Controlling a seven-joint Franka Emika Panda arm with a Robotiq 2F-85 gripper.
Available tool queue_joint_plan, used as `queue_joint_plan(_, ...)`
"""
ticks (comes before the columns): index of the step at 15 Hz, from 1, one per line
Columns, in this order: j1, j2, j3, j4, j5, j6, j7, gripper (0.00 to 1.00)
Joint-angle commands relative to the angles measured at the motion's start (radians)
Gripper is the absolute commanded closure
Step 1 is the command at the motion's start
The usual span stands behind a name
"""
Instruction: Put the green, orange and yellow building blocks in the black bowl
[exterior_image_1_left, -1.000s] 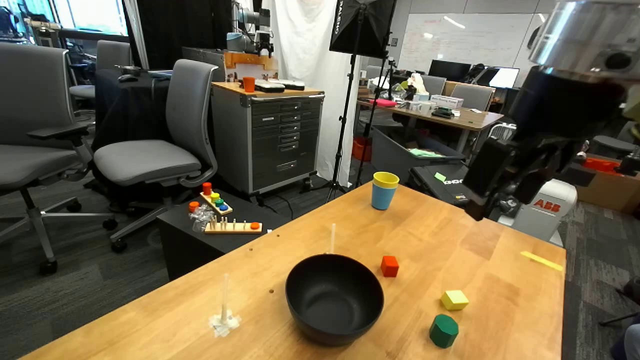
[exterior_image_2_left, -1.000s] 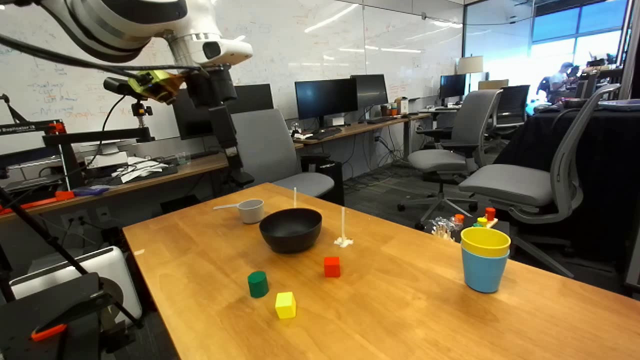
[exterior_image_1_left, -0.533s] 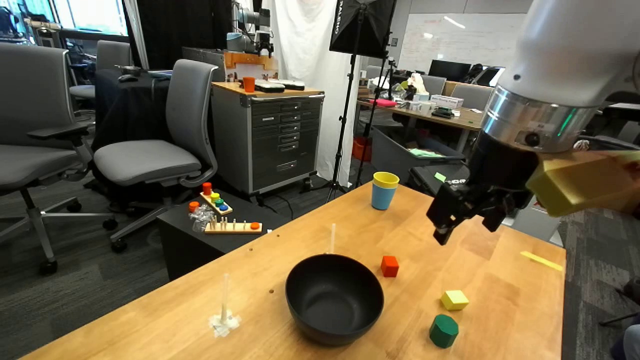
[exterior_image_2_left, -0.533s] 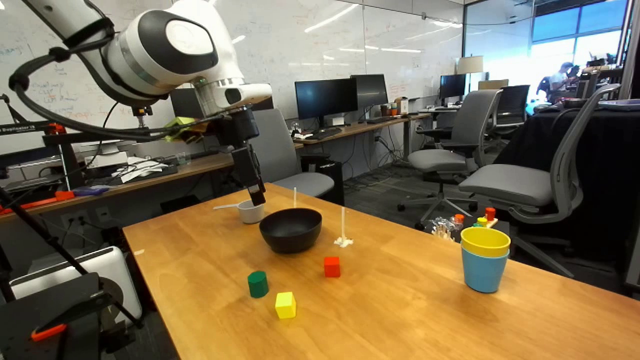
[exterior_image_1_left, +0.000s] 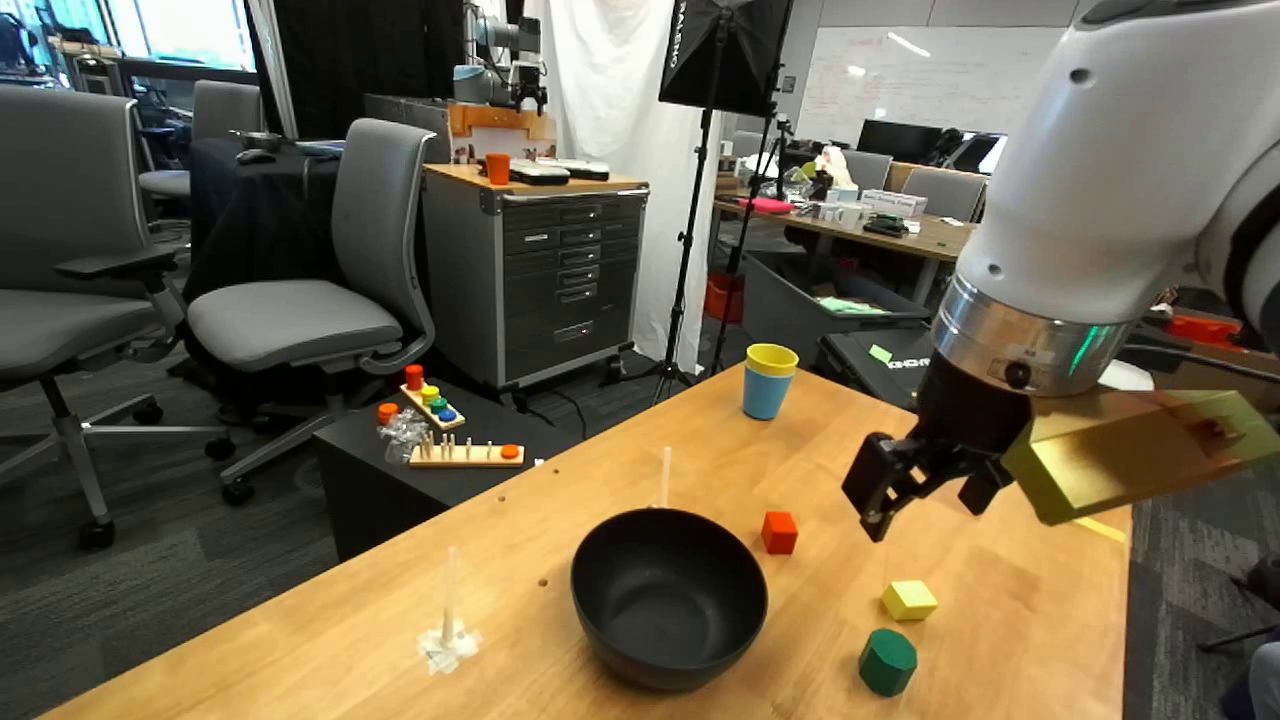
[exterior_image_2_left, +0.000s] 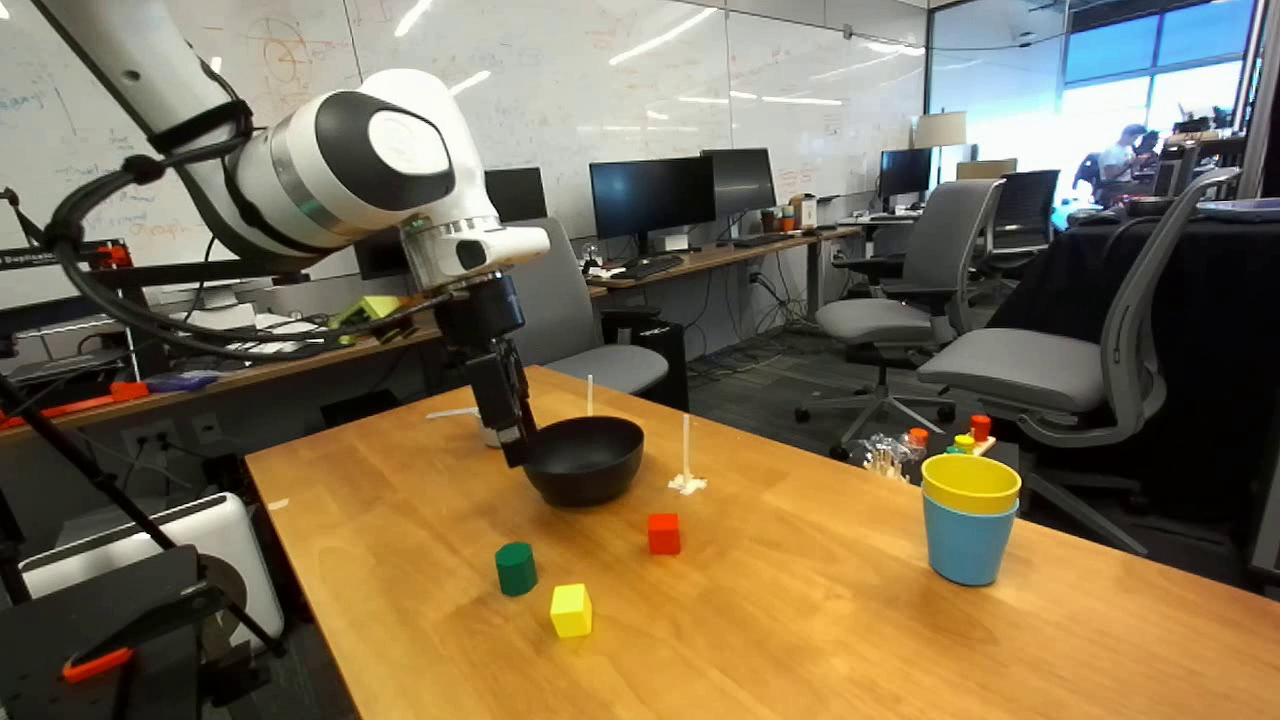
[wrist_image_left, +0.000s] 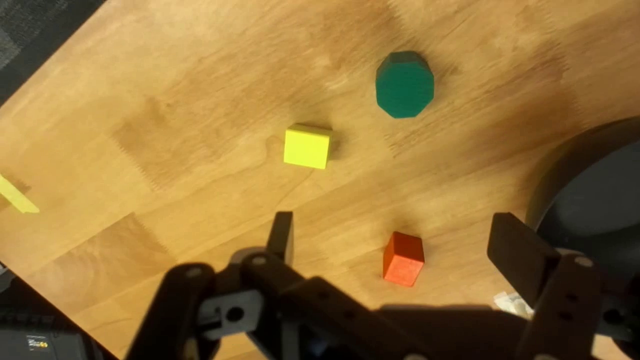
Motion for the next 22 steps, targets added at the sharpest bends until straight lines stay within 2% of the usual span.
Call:
queue_joint_plan(1,0.051,0.056,-0.042,0.026,0.001,-0.005,0.022,0.00)
queue_joint_plan(22,0.220,0.313,-0.173,0.127,0.006,0.015,0.025,0.00)
